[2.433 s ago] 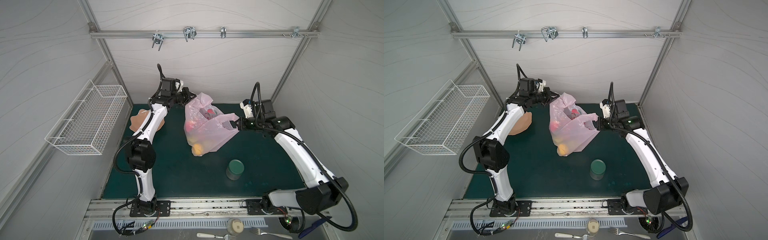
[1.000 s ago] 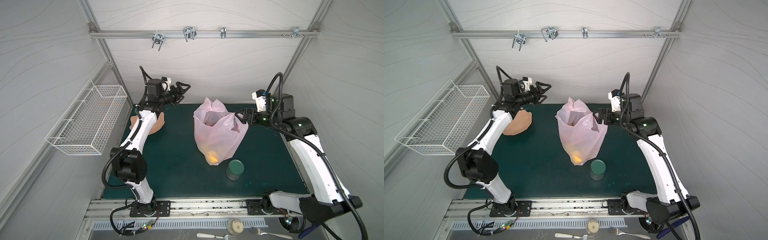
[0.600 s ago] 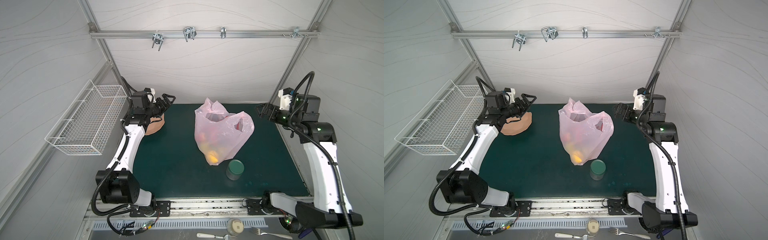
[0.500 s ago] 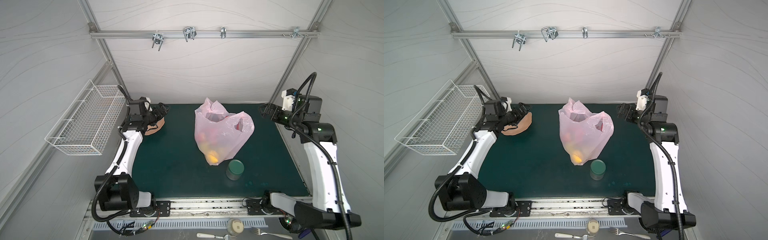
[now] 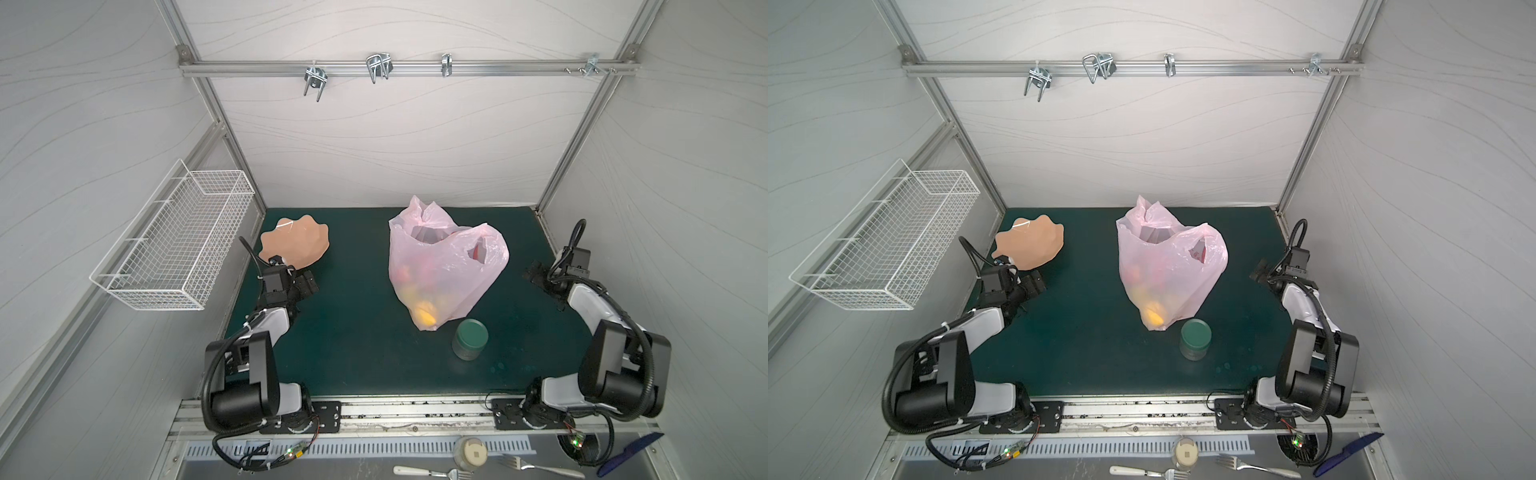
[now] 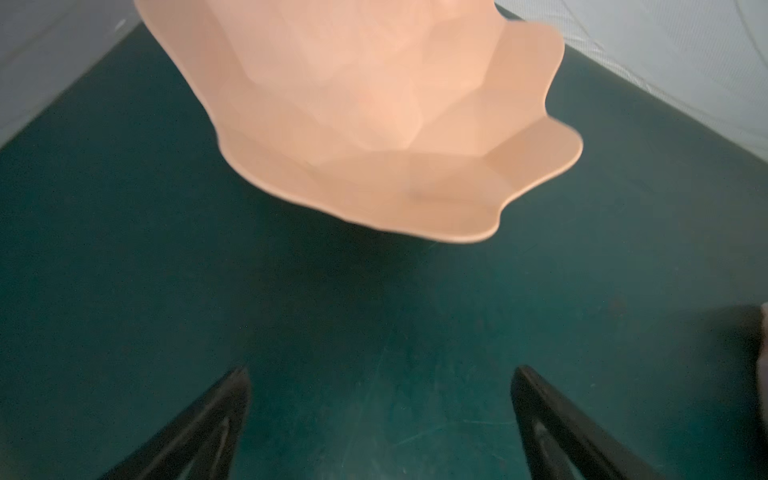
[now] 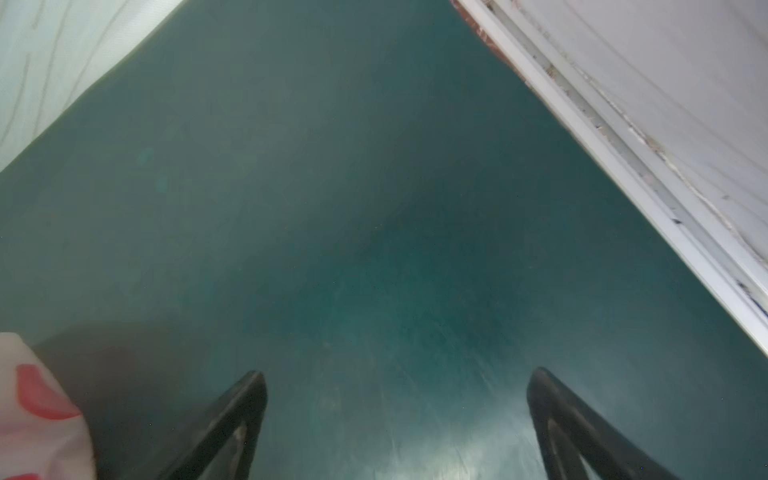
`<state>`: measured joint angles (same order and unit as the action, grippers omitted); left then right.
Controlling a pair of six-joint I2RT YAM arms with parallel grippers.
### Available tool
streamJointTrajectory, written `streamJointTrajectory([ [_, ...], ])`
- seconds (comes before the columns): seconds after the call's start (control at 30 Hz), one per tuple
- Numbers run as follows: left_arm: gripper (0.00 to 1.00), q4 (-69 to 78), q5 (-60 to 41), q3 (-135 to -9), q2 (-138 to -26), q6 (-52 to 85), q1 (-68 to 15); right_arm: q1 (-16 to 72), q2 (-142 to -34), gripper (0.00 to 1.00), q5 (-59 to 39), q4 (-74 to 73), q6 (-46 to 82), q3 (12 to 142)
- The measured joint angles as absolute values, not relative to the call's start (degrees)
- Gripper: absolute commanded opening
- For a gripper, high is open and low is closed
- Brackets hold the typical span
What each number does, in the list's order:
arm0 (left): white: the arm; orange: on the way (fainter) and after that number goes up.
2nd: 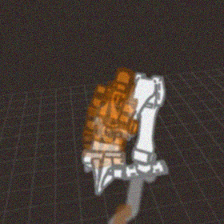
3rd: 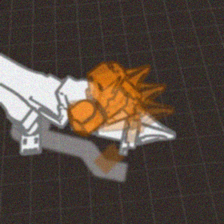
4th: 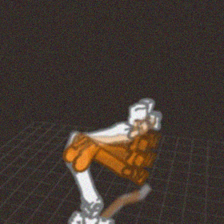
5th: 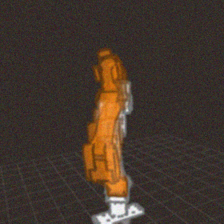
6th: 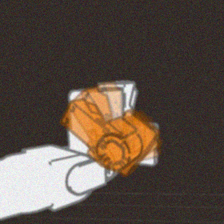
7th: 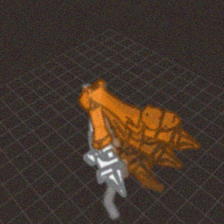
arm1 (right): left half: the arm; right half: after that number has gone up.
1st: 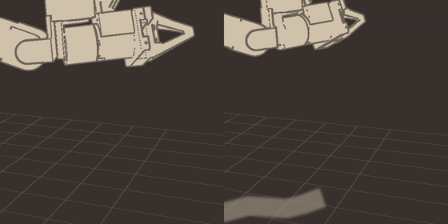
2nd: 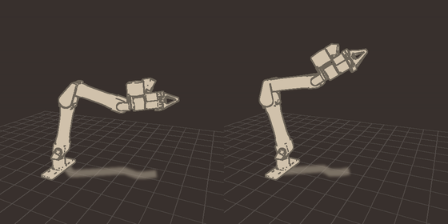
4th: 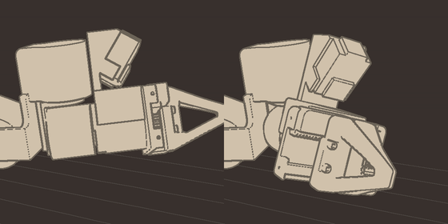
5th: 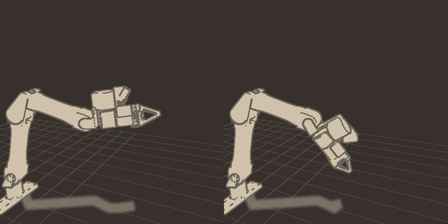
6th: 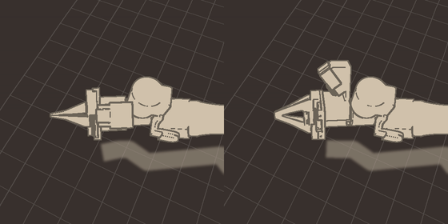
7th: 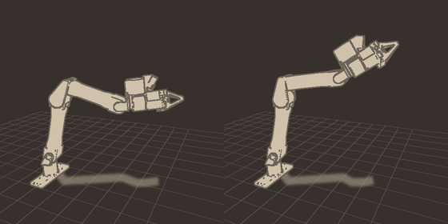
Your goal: Place the fruits into the plastic bag
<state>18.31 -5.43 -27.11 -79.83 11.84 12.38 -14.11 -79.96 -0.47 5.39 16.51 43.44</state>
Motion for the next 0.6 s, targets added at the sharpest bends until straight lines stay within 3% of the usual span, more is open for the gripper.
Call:
streamJointTrajectory([
  [0.2, 1.0, 36.58, -6.15, -21.52, -88.14, 6.11, 6.31, -6.83, -79.77, 0.99, 2.44, -17.8, 11.86, 30.96],
  [0.6, 1.0, 44.58, -7.6, -22.57, -88.55, 2.28, 5.21, 2.35, -75.2, 0.99, 6.17, -32.49, 5.3, 24.45],
])
